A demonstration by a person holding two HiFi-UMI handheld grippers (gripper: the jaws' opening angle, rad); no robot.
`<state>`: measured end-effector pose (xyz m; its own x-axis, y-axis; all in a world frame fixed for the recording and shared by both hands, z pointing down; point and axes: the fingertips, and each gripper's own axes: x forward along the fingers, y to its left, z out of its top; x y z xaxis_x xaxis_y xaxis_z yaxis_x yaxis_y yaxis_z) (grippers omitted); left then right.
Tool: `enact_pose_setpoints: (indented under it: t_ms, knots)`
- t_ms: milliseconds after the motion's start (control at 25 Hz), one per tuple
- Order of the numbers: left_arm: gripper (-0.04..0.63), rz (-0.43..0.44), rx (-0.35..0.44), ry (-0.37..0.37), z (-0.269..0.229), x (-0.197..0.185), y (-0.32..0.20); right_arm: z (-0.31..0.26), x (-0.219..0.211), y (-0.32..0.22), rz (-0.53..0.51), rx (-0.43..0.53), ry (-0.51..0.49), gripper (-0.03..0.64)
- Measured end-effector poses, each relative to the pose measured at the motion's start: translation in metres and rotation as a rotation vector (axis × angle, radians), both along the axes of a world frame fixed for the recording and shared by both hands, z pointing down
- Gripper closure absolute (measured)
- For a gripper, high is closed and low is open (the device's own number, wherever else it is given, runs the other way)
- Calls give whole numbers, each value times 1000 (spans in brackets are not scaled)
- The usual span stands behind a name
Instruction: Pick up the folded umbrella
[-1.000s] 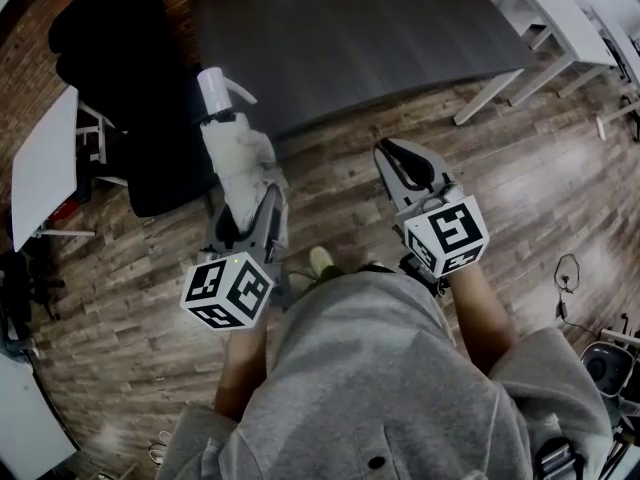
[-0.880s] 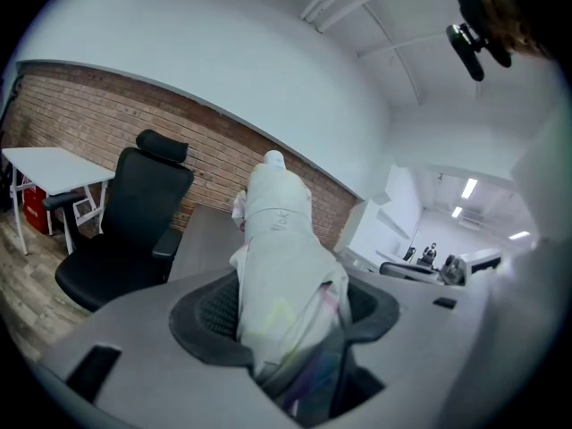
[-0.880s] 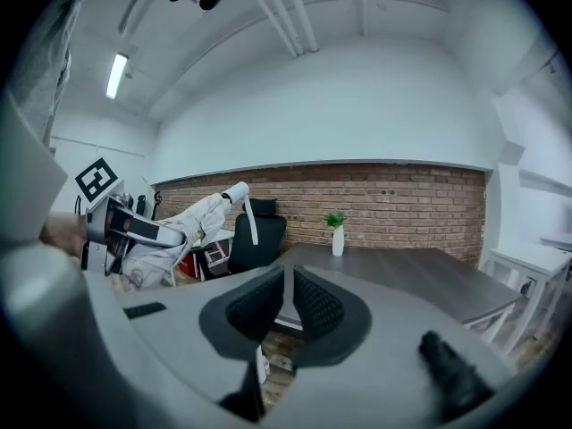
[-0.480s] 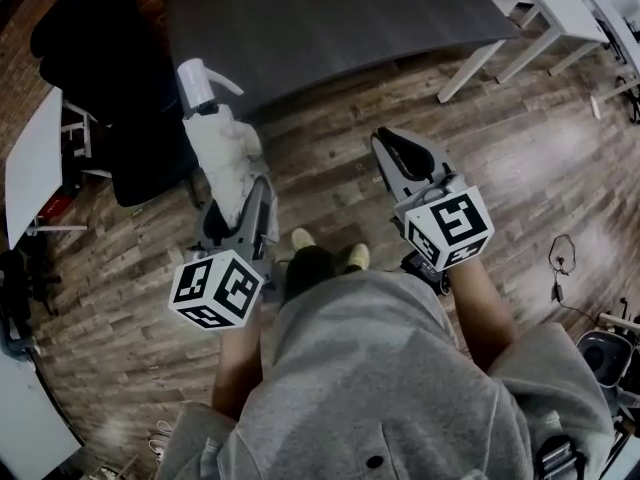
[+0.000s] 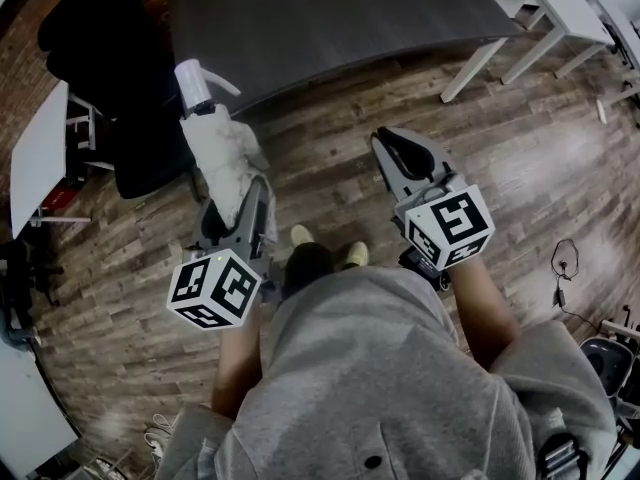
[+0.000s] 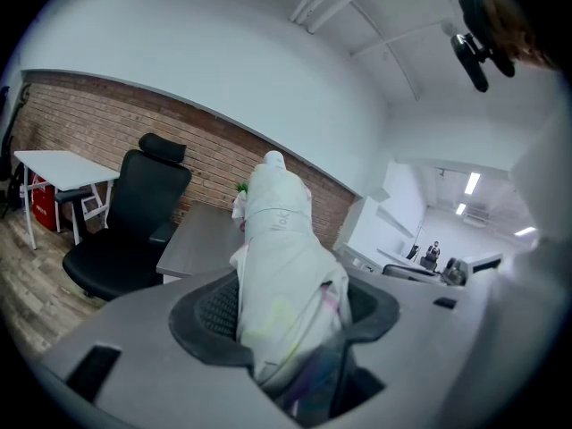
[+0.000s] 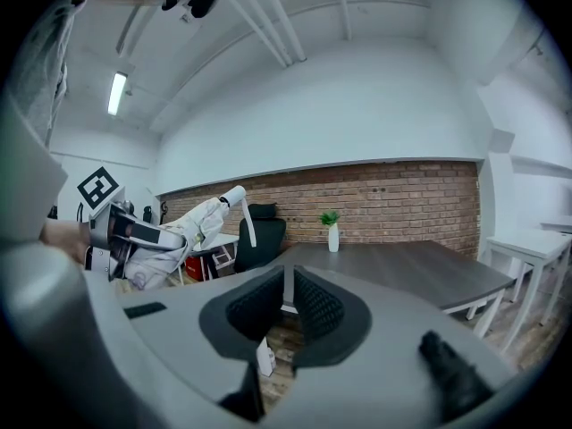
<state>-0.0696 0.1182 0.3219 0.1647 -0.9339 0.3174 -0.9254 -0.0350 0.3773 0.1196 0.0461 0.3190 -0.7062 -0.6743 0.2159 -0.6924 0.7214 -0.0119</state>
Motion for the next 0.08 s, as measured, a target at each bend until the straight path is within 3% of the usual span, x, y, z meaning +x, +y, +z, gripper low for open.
enact_pose_setpoints:
  t_ms: [80]
  knots:
    - [331,-5,2,-3,0,1,-2,-2,1,-2,-5,6,-2,572]
